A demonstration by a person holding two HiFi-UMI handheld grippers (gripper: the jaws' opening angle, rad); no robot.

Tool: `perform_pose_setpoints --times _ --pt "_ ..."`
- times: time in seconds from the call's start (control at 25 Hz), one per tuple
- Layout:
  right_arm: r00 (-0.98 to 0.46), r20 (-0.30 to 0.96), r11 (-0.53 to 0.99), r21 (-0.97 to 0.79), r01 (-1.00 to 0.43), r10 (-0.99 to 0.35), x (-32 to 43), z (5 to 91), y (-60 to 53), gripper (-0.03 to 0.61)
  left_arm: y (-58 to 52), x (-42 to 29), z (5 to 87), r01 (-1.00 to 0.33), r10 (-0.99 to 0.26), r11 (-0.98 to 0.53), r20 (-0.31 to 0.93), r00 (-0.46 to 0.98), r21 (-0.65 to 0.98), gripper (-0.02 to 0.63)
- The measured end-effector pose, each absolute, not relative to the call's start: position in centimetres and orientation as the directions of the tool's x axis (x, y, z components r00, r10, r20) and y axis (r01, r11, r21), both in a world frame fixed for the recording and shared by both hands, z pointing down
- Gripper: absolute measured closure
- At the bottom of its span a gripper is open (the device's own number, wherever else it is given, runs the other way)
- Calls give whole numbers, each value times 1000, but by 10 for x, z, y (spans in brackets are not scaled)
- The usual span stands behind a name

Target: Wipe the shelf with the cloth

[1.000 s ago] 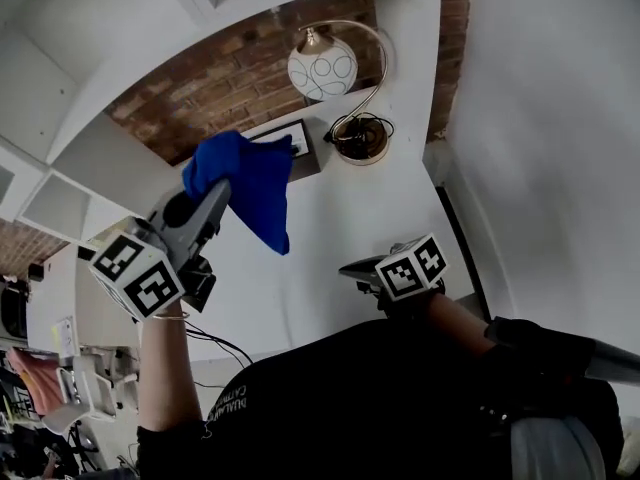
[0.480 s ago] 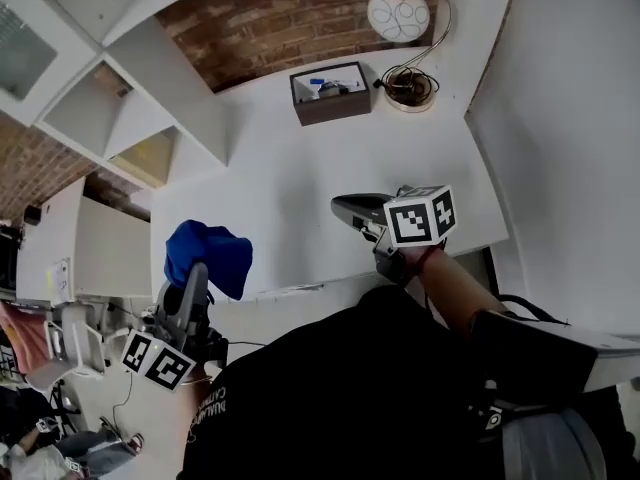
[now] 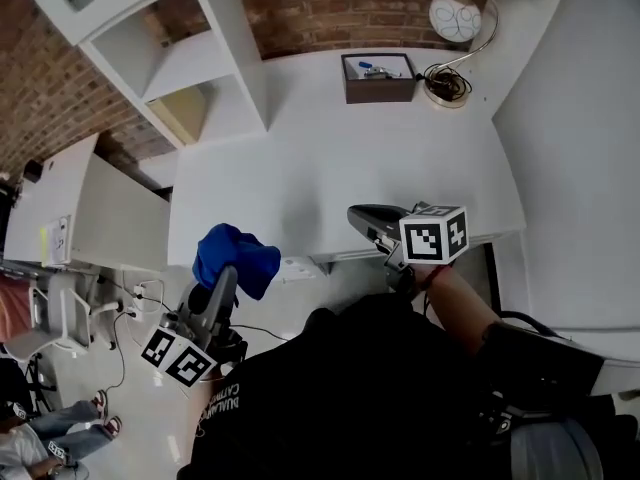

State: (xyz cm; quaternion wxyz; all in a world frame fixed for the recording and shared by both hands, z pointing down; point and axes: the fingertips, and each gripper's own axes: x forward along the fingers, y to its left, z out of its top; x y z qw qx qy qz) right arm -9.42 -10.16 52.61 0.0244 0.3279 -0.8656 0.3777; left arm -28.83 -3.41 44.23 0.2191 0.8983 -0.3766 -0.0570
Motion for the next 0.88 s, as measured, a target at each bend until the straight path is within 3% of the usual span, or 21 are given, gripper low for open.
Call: perform_pose_setpoints --times 0.88 --pt "-745 342 494 -581 -647 -573 -93 527 -93 572 -28 -294 455 -610 -688 -647 -3 726 457 577"
